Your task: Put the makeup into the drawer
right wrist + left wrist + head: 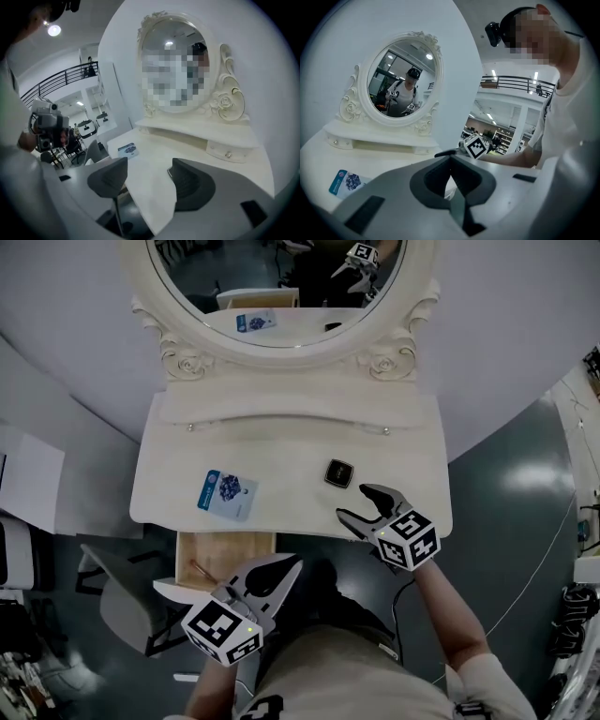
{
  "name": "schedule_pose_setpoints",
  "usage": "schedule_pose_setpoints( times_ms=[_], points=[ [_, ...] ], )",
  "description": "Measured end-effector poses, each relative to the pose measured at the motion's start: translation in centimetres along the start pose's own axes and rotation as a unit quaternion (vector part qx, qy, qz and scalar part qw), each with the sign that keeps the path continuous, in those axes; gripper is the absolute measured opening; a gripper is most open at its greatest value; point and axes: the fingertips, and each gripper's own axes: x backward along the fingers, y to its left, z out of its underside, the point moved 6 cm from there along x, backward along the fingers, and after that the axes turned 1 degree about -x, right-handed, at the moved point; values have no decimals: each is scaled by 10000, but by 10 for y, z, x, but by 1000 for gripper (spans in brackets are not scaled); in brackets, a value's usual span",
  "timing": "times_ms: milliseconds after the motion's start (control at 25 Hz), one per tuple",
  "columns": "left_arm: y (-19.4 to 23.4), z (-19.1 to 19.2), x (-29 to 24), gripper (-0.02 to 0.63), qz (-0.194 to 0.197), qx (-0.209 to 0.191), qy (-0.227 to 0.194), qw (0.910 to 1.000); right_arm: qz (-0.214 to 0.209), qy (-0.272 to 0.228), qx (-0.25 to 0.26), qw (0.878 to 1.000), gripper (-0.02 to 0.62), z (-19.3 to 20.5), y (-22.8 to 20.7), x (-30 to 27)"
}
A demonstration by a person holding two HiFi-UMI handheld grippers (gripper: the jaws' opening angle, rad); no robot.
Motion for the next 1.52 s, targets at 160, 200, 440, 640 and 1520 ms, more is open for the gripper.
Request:
schedule_pose_setpoints(
  times_ms=[160,200,440,640,1520],
  points=[
    [7,-2,-7,54,-133,72,14,9999,182,399,448,9980,290,1,-31,-28],
    [8,-2,-8,54,-171,95,24,9998,196,522,561,9969,293,2,-38,-36],
    [16,-4,-11,54,-414,159,32,9990,-98,1154,1044,9878,316,9,-65,-79],
    [21,-4,-6,54,-668,211,17,9975,-218,1579,1326,9783,318,23,-82,-105],
    [25,-4,23,54,-1106,234,-56,9936,-264,2097,1446,9667,316,51,-97,-132]
  ],
)
